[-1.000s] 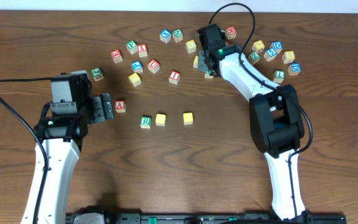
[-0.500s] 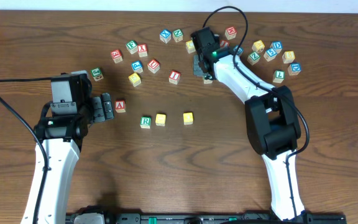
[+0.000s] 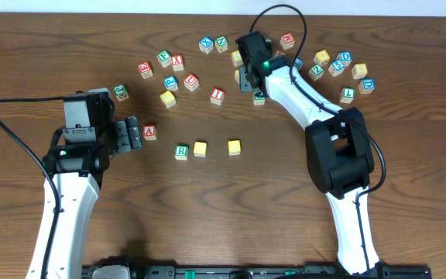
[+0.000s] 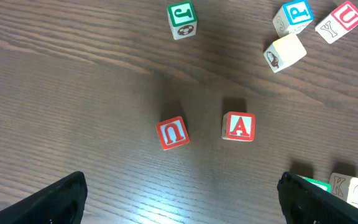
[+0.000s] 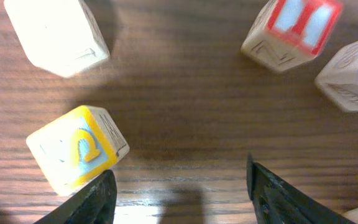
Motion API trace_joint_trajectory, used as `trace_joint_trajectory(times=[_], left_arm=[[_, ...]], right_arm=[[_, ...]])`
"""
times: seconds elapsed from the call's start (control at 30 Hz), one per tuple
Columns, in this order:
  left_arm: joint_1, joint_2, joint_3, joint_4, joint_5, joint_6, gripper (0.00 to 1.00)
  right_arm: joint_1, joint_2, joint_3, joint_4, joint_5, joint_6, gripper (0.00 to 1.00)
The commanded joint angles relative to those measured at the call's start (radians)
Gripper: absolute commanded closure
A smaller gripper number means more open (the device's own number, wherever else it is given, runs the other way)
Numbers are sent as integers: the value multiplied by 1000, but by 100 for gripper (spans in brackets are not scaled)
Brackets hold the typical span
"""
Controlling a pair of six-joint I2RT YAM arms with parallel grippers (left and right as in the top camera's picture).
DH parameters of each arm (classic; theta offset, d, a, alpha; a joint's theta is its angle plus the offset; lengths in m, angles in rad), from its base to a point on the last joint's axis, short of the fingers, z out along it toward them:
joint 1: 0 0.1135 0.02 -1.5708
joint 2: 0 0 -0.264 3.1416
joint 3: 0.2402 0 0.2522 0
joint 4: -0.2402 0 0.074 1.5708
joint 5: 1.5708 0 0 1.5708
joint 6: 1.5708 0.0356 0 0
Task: Spell out ROBOT
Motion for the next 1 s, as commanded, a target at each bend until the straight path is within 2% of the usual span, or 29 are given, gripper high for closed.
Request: trace_joint_trajectory(times=[0.0, 0.1, 0.3, 0.67, 0.97], left_arm=[[5, 0, 29, -3, -2, 6, 4], [5, 0, 29, -3, -2, 6, 4], [5, 0, 29, -3, -2, 6, 4], [5, 0, 29, -3, -2, 6, 4], [5, 0, 29, -14, -2, 6, 4]], right_arm=[[-6, 1, 80, -35, 48, -20, 39], [-6, 1, 121, -68, 50, -19, 44], [-6, 1, 209, -160, 50, -9, 44], [21, 1, 484, -551, 49, 79, 27], [74, 1, 480, -668, 50, 131, 25]])
